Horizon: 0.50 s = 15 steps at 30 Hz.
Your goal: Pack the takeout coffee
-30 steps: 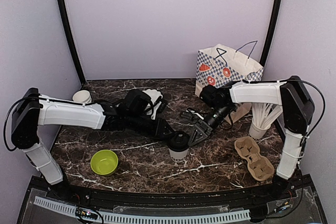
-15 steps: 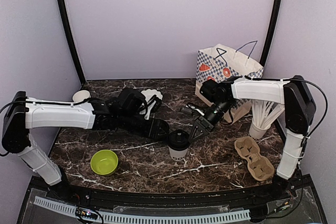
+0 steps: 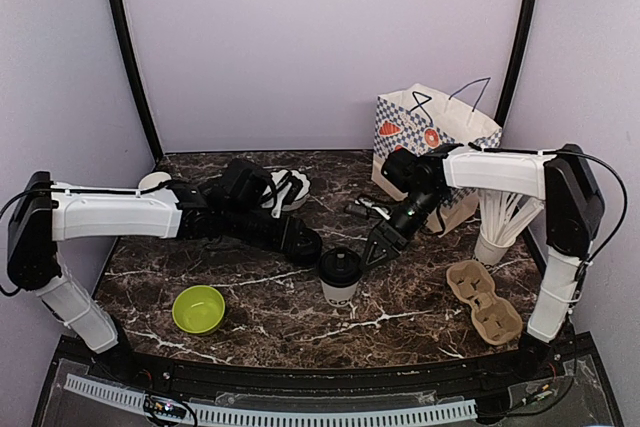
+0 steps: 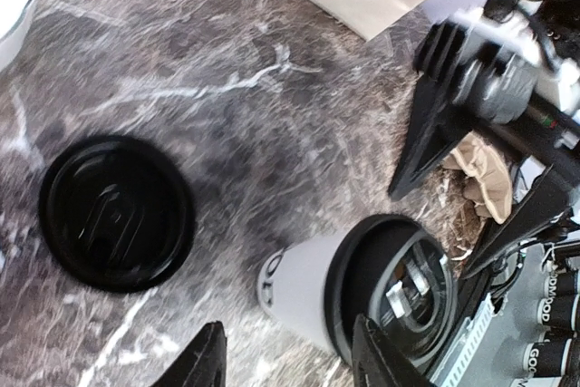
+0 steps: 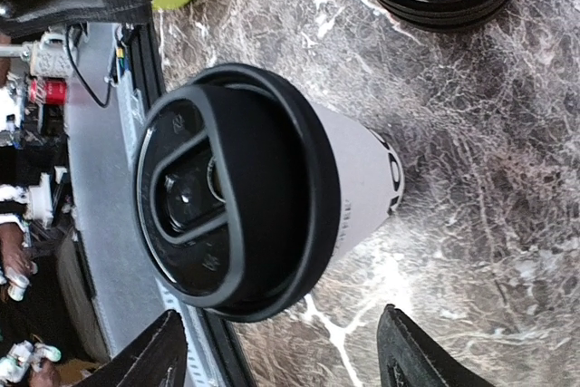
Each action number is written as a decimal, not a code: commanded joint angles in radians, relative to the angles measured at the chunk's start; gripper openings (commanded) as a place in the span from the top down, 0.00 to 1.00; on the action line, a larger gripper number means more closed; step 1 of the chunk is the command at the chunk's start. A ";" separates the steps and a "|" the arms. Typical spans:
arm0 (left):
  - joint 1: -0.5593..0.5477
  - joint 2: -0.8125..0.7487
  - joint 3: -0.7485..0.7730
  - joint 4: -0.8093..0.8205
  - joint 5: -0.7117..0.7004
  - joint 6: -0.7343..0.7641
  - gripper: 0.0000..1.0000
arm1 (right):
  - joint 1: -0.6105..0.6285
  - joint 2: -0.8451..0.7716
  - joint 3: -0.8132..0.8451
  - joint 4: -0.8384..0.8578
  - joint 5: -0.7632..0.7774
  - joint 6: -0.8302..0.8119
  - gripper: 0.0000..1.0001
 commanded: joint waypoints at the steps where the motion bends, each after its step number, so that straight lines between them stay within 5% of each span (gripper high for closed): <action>1: -0.002 0.062 0.089 0.066 0.099 0.051 0.50 | -0.003 -0.015 0.010 0.023 0.068 0.016 0.33; 15: -0.003 -0.025 -0.013 0.055 0.133 0.017 0.52 | -0.044 0.073 0.143 0.008 0.085 0.028 0.41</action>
